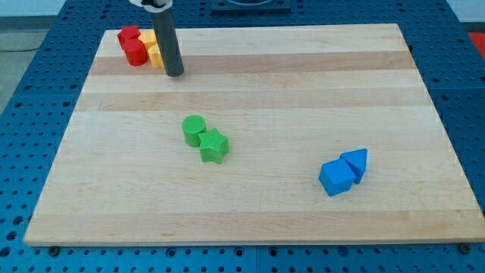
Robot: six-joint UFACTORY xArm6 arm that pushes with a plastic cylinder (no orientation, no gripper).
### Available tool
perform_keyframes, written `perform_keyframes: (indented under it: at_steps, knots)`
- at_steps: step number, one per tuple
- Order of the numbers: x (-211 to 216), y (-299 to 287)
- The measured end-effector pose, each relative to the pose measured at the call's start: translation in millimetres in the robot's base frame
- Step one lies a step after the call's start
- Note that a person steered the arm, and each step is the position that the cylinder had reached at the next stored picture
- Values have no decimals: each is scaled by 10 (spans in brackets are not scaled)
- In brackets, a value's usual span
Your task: Place the yellow heart below the yellow hexagon
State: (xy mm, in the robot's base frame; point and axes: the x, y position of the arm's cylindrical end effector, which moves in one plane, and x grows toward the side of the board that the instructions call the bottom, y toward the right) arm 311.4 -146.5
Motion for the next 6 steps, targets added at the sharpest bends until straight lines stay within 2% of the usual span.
perform_keyframes:
  at_steps: [4, 6]
  knots:
    - [-30, 49]
    - [-188, 30]
